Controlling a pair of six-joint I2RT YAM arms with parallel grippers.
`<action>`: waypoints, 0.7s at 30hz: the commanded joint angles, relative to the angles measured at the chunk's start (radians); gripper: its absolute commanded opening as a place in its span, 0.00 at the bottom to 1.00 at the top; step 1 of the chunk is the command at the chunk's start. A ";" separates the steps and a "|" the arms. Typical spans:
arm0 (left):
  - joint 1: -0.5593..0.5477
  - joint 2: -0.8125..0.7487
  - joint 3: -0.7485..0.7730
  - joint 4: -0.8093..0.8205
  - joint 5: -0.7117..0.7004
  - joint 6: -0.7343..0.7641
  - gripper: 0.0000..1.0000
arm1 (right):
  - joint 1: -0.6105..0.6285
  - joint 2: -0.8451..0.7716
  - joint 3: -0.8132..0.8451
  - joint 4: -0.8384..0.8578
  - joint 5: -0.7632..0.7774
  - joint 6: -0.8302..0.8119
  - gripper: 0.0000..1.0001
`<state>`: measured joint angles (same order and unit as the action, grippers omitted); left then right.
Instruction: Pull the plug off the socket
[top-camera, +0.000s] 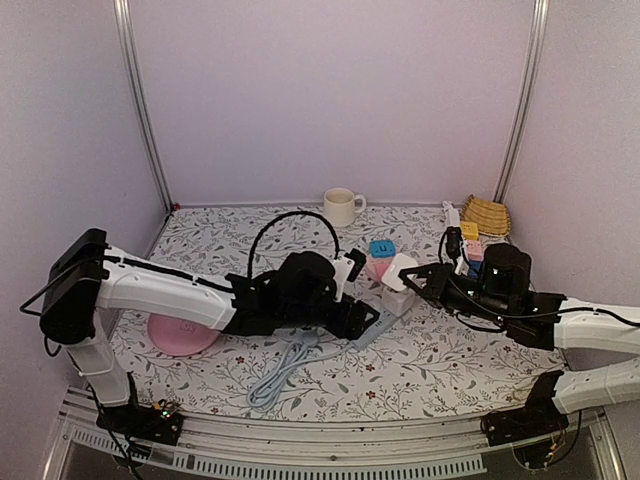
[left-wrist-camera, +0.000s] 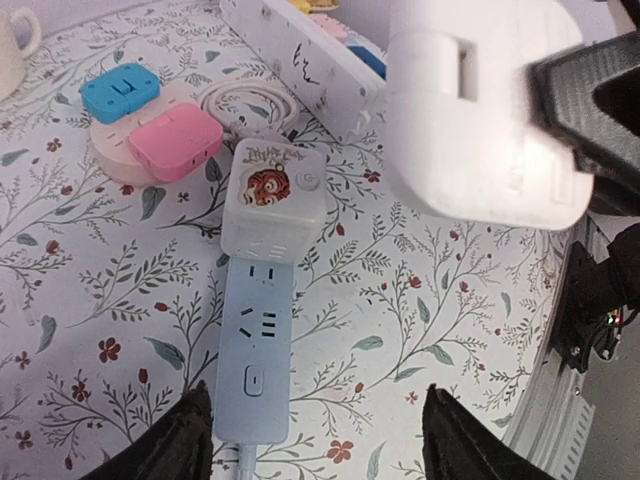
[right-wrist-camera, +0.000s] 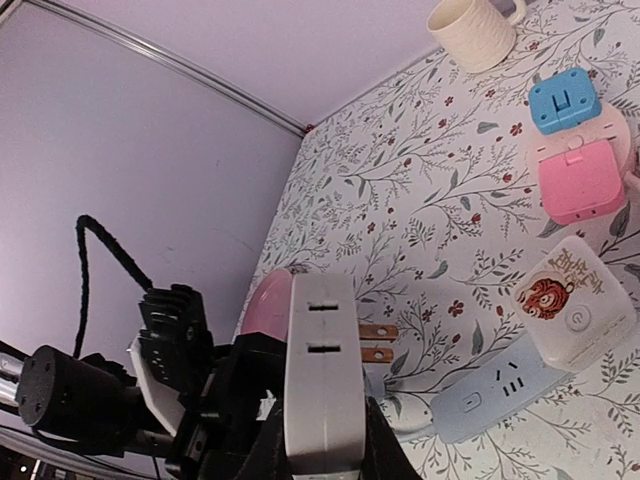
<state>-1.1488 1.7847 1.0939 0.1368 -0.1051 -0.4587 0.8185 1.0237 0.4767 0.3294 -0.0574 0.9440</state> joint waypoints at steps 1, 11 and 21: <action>0.014 -0.080 -0.037 -0.020 -0.005 -0.042 0.72 | 0.020 -0.025 0.115 -0.371 0.061 -0.148 0.05; 0.073 -0.193 -0.150 -0.040 -0.045 -0.118 0.72 | 0.369 0.119 0.263 -0.909 0.342 -0.123 0.05; 0.083 -0.297 -0.229 -0.045 -0.074 -0.141 0.75 | 0.531 0.442 0.479 -1.223 0.478 -0.070 0.13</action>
<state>-1.0767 1.5322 0.8848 0.0906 -0.1539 -0.5846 1.3121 1.3563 0.8787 -0.7223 0.3191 0.8486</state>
